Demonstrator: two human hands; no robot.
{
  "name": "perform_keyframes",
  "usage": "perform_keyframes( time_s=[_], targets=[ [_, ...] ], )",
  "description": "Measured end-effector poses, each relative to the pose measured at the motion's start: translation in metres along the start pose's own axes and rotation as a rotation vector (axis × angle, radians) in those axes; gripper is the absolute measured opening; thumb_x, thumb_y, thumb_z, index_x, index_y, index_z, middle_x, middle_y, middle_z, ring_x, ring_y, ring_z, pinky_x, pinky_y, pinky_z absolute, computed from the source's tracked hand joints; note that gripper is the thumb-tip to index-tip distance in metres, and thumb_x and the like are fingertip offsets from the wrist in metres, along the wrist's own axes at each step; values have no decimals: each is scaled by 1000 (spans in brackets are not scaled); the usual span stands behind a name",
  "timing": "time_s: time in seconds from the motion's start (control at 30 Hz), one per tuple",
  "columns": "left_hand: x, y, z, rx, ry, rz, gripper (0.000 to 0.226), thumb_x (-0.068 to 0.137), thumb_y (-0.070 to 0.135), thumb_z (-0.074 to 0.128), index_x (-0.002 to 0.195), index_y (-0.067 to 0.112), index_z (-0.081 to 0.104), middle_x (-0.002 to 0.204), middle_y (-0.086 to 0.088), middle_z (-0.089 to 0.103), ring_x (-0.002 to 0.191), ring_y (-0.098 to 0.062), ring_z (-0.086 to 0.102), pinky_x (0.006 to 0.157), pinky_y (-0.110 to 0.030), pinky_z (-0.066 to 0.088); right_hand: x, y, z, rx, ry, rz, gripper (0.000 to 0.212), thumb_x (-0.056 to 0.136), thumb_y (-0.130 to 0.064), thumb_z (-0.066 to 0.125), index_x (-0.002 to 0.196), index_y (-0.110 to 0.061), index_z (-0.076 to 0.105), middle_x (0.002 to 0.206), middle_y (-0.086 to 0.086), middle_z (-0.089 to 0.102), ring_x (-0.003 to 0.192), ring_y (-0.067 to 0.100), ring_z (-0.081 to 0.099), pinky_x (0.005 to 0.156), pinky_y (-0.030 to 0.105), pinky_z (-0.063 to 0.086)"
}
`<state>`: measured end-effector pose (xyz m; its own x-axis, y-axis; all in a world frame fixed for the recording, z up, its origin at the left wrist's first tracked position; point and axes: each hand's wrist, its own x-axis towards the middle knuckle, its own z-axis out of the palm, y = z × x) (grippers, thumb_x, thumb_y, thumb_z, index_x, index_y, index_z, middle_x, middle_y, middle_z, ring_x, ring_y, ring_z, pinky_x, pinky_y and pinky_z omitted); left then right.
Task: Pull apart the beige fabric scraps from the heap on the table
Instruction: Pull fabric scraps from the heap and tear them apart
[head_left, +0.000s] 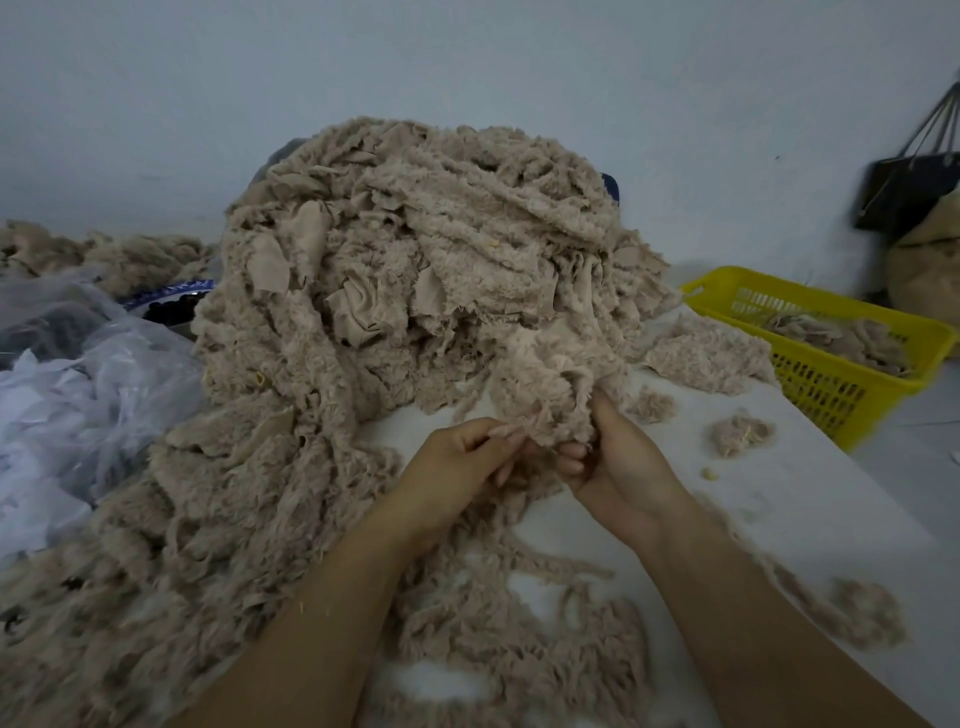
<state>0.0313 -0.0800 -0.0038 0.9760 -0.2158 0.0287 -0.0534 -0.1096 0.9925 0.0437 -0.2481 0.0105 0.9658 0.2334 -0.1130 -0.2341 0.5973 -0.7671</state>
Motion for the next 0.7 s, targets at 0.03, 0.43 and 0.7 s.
perform_keyframes(
  time_s=[0.03,0.43,0.7],
  targets=[
    [0,0,-2,-44,22,3,34,100,31,56,74,15,71,64,-12,55,54,-13,42,52,-21,33,1,0,0,18,7,3,34,104,-33,46,92,-16,73,62,-2,52,42,5,37,37,19,36],
    [0,0,1,-49,-31,77,40,89,59,55,79,22,67,57,5,49,47,-9,36,51,-24,31,2,3,1,-28,-17,-1,32,105,-28,45,89,-16,69,59,-4,50,44,4,39,39,18,37],
    [0,4,-21,-365,83,100,33,91,40,57,64,22,62,55,2,40,46,-8,30,47,-19,25,6,-14,-14,122,248,-41,35,107,-21,41,74,-15,54,55,-4,39,40,6,34,36,20,28]
  ],
)
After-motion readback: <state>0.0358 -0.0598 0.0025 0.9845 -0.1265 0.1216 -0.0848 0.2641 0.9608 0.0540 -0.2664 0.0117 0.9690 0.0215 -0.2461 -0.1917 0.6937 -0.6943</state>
